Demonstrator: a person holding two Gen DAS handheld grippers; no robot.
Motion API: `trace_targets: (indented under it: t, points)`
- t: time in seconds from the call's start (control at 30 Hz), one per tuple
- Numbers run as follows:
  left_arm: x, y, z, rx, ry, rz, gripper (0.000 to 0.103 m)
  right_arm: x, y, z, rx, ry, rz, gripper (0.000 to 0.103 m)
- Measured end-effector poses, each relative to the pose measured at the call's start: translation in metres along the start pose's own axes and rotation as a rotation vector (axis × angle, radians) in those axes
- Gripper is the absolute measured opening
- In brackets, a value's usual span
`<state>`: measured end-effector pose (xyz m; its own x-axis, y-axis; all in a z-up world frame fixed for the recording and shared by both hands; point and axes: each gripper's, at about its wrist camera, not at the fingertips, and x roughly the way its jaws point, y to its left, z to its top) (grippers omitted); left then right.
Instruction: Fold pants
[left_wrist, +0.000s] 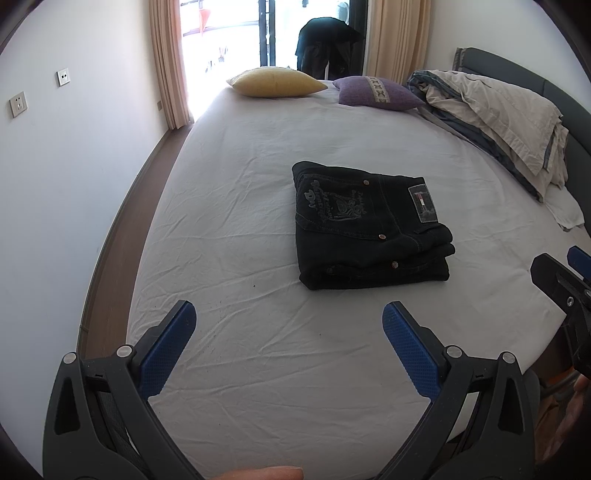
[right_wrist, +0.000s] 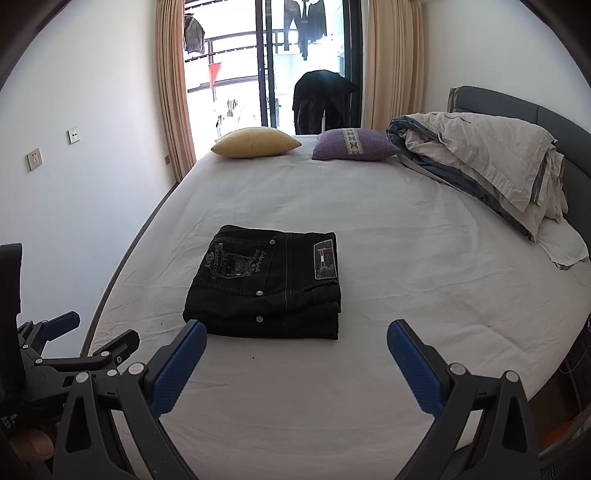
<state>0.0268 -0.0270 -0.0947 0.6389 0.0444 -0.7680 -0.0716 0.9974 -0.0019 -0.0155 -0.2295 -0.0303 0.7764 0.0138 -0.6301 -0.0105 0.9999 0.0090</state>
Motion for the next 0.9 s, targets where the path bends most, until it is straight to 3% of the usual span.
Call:
trace_targets:
  t: [0.9]
  points:
    - [0.0022, 0.0001, -0.0036, -0.005, 0.007, 0.003, 0.103, 0.0021, -0.0019, -0.0038, -0.004, 0.007, 0.005, 0.101]
